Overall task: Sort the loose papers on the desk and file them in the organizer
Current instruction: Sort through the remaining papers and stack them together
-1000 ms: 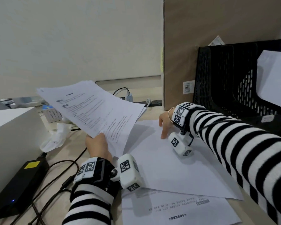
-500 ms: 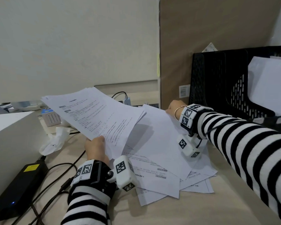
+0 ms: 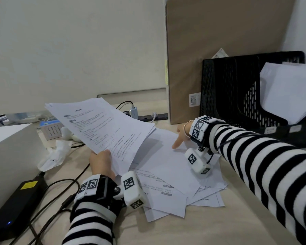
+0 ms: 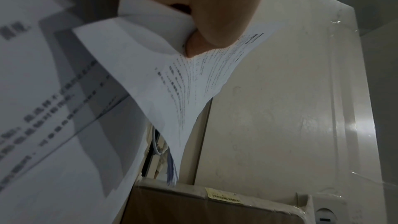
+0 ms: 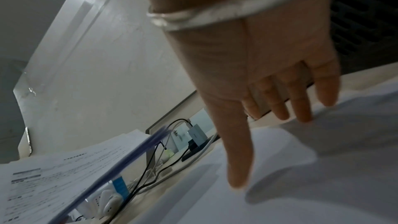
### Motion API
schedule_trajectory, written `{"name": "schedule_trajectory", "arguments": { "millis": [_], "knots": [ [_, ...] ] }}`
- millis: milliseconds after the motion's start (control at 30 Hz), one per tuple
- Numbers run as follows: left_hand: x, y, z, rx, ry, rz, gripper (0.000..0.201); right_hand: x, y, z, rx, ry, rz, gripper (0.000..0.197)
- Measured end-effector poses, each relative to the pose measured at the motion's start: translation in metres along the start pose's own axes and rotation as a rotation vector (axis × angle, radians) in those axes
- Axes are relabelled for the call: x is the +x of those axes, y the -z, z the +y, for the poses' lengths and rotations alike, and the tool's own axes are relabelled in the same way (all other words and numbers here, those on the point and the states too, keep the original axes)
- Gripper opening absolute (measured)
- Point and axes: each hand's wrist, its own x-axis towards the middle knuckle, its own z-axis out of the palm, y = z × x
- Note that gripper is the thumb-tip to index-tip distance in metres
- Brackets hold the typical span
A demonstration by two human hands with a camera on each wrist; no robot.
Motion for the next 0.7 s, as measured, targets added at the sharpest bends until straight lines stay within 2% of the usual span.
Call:
{"name": "schedule_trajectory", "arguments": {
  "millis": [100, 133, 233, 333, 500, 633, 700],
  "knots": [
    [0.001, 0.000, -0.001, 0.000, -0.001, -0.003, 0.039, 0.001, -0.003, -0.005, -0.113, -0.030, -0.048, 0.057],
    [0.002, 0.001, -0.001, -0.003, -0.003, -0.005, 0.036, 0.000, -0.002, -0.005, -0.113, -0.037, -0.049, 0.054],
    [0.005, 0.001, -0.001, -0.013, -0.002, -0.009, 0.032, 0.000, -0.002, -0.004, -0.075, -0.072, -0.030, 0.060],
    [0.007, 0.003, -0.002, -0.021, 0.002, -0.028, 0.039, 0.005, -0.008, 0.000, -0.048, -0.119, 0.066, 0.067],
    [0.013, 0.005, -0.005, -0.007, 0.011, -0.017, 0.034, 0.014, -0.017, 0.001, 0.087, -0.166, 0.181, 0.066],
    [0.015, 0.005, -0.005, -0.002, 0.028, -0.021, 0.031, 0.016, -0.016, 0.005, 0.339, -0.127, 0.347, 0.031],
    [0.017, 0.007, -0.006, 0.003, 0.045, -0.026, 0.029, 0.013, -0.006, 0.012, 0.537, -0.100, 0.459, 0.029]
  ]
}}
